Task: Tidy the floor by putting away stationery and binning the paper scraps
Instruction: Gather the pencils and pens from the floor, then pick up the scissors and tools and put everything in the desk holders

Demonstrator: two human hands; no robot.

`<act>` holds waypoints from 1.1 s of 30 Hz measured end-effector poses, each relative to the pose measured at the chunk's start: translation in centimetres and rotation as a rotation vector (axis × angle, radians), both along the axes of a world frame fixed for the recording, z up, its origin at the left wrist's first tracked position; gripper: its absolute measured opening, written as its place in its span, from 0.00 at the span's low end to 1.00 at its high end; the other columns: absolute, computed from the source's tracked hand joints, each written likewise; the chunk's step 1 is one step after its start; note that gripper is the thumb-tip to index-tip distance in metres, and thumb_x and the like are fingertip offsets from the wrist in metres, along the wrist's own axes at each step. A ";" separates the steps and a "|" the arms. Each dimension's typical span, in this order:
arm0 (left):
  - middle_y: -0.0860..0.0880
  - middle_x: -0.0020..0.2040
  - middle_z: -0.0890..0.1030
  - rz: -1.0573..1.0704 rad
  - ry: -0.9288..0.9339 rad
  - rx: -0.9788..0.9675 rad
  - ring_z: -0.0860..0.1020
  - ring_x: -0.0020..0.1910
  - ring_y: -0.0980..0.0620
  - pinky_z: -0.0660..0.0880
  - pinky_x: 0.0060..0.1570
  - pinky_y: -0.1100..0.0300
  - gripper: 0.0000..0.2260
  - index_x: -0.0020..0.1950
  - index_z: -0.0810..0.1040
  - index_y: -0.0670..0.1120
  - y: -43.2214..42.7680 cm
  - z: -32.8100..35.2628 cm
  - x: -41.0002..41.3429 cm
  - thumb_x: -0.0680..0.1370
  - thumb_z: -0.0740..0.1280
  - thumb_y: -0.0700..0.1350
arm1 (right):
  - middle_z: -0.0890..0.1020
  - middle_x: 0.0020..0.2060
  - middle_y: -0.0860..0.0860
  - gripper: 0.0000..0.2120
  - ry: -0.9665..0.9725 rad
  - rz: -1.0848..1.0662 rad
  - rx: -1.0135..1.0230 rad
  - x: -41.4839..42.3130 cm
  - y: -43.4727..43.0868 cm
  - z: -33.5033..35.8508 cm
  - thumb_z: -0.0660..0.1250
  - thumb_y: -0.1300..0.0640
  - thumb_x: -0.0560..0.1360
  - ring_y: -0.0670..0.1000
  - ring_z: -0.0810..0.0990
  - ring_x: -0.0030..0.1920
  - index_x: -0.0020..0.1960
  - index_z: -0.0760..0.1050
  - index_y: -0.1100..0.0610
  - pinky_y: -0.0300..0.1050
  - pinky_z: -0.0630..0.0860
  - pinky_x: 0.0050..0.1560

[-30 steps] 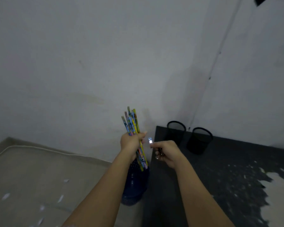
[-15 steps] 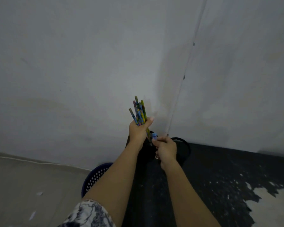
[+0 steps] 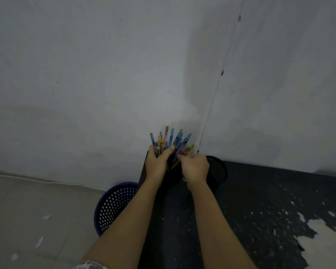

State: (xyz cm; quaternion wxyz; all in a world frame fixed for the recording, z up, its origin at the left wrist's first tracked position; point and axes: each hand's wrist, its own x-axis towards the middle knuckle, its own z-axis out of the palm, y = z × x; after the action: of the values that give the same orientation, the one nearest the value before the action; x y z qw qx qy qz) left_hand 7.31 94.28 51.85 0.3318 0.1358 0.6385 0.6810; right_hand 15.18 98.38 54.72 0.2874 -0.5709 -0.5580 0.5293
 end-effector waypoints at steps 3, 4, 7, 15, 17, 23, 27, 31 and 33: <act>0.47 0.56 0.81 0.003 -0.008 0.029 0.80 0.55 0.49 0.76 0.59 0.50 0.18 0.60 0.76 0.47 0.0 0.2 -0.1 0.73 0.69 0.52 | 0.75 0.28 0.53 0.13 0.240 -0.067 -0.013 -0.9 0.7 0.9 0.62 0.62 0.75 0.51 0.73 0.30 0.32 0.73 0.59 0.43 0.70 0.32; 0.46 0.56 0.81 0.003 -0.026 0.052 0.80 0.55 0.49 0.75 0.60 0.49 0.17 0.59 0.77 0.47 -0.1 0.2 -0.1 0.73 0.68 0.53 | 0.76 0.29 0.52 0.11 0.282 -0.044 0.019 -1.2 0.7 1.1 0.61 0.63 0.76 0.49 0.74 0.30 0.35 0.75 0.60 0.43 0.73 0.34; 0.45 0.56 0.81 0.007 -0.086 0.065 0.79 0.56 0.48 0.74 0.62 0.47 0.19 0.55 0.80 0.51 -0.3 0.2 -0.1 0.70 0.65 0.59 | 0.80 0.36 0.52 0.06 0.290 0.059 0.151 -2.0 0.1 1.0 0.63 0.62 0.77 0.48 0.79 0.38 0.47 0.78 0.60 0.42 0.79 0.44; 0.45 0.56 0.82 -0.033 -0.102 0.096 0.79 0.56 0.50 0.74 0.60 0.55 0.20 0.61 0.78 0.46 -0.6 0.2 -0.5 0.80 0.54 0.54 | 0.81 0.40 0.49 0.09 0.038 0.248 0.471 -1.6 -1.0 0.1 0.66 0.61 0.76 0.36 0.75 0.36 0.52 0.82 0.63 0.19 0.70 0.36; 0.45 0.55 0.82 -0.012 -0.123 0.077 0.80 0.55 0.50 0.75 0.58 0.55 0.20 0.60 0.79 0.46 -0.6 0.0 -0.5 0.80 0.55 0.56 | 0.81 0.38 0.51 0.09 -0.018 0.133 0.554 -1.1 -1.7 -0.1 0.64 0.61 0.77 0.39 0.74 0.33 0.49 0.81 0.64 0.23 0.70 0.33; 0.52 0.40 0.79 0.149 -0.017 -0.054 0.75 0.40 0.56 0.70 0.35 0.66 0.18 0.46 0.79 0.46 -1.4 -0.2 0.6 0.81 0.52 0.52 | 0.82 0.46 0.60 0.11 -0.312 -0.028 0.291 -0.1 -3.7 -1.4 0.57 0.57 0.81 0.55 0.80 0.42 0.54 0.73 0.65 0.42 0.72 0.35; 0.51 0.47 0.79 0.110 0.002 -0.063 0.75 0.43 0.59 0.69 0.38 0.67 0.17 0.50 0.78 0.49 -2.5 -0.2 1.2 0.81 0.53 0.54 | 0.81 0.47 0.61 0.13 -0.275 -0.039 0.227 0.1 -4.4 -0.9 0.55 0.57 0.81 0.52 0.76 0.39 0.54 0.73 0.66 0.40 0.69 0.35; 0.47 0.56 0.78 0.155 0.087 -0.140 0.75 0.57 0.50 0.70 0.57 0.59 0.19 0.61 0.77 0.40 -5.5 0.4 1.4 0.82 0.54 0.50 | 0.81 0.45 0.62 0.13 -0.216 -0.077 0.313 0.2 -6.2 0.0 0.55 0.57 0.81 0.58 0.79 0.42 0.55 0.72 0.66 0.42 0.67 0.37; 0.51 0.49 0.77 0.176 0.181 -0.131 0.74 0.49 0.57 0.65 0.54 0.63 0.15 0.52 0.79 0.42 -8.6 0.3 1.2 0.82 0.53 0.46 | 0.81 0.44 0.62 0.12 -0.189 -0.015 0.361 -0.6 -8.7 0.0 0.57 0.58 0.80 0.60 0.80 0.45 0.55 0.73 0.65 0.43 0.68 0.38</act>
State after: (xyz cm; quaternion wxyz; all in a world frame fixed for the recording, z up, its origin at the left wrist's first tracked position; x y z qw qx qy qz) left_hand 8.48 85.64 52.14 0.2199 0.1182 0.7183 0.6494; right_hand 14.62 89.71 54.70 0.3353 -0.5616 -0.6638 0.3626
